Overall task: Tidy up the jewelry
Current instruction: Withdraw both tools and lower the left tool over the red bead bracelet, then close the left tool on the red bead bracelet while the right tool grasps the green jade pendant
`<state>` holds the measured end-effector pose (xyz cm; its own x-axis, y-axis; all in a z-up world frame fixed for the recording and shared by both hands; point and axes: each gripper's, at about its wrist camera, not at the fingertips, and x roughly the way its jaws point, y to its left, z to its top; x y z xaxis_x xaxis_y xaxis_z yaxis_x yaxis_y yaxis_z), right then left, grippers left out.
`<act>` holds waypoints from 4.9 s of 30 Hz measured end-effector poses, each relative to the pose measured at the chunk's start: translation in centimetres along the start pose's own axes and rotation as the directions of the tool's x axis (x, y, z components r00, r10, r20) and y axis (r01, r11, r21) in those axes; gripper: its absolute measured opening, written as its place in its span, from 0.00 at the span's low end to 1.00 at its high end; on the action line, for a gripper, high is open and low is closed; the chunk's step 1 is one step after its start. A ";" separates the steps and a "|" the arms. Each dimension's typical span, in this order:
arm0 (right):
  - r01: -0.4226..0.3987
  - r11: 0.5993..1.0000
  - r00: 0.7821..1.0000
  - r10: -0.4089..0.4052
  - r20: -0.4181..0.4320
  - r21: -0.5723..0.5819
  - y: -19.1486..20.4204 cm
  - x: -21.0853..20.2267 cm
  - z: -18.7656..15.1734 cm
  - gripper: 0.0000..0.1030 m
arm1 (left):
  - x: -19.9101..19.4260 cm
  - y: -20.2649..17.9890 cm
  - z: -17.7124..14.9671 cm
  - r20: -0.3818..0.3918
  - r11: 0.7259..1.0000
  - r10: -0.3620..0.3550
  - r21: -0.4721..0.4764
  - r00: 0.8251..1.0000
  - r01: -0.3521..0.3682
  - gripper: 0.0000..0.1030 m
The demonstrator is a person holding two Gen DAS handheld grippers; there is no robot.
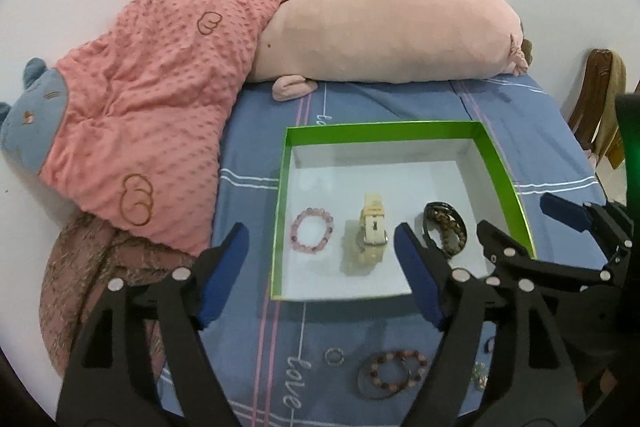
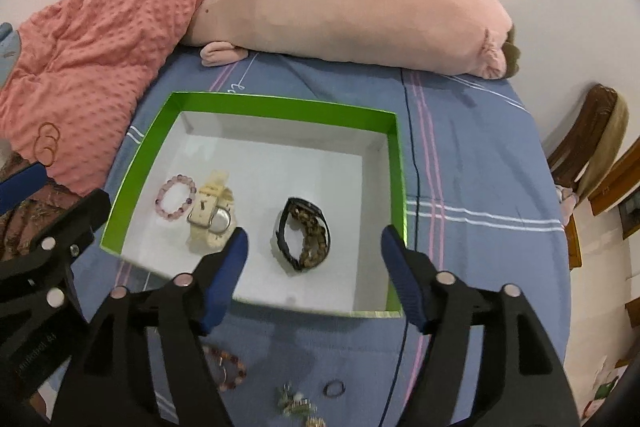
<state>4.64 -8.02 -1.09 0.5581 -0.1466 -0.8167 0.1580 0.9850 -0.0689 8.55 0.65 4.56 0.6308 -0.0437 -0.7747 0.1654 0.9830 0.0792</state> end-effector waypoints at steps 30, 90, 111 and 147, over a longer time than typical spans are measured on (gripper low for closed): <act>0.040 0.999 0.949 -0.040 -0.314 -0.007 -2.5 3.3 -16.3 0.70 | 6.9 1.0 -15.2 -0.369 0.998 -0.058 -0.001 0.928 0.062 0.79; -0.064 0.997 0.944 0.051 -0.326 -0.031 -0.7 3.7 -15.9 0.61 | 4.4 -2.8 -16.8 -0.409 0.888 -0.329 0.171 0.851 0.426 0.31; -0.061 0.998 0.940 0.050 -0.339 -0.022 -1.0 3.8 -16.1 0.61 | 6.1 -3.8 -17.5 -0.435 0.876 -0.252 0.278 0.864 0.395 0.30; -0.066 0.998 0.938 0.056 -0.341 -0.020 -0.5 5.8 -15.7 0.61 | 6.2 -3.9 -16.5 -0.403 0.876 -0.245 0.297 0.882 0.380 0.21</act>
<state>-5.04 -7.98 -14.80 0.2543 -0.0519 -0.9657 0.1044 0.9942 -0.0260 -0.75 -0.51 -10.90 0.2097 -0.2079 -0.9554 0.6096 0.7918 -0.0385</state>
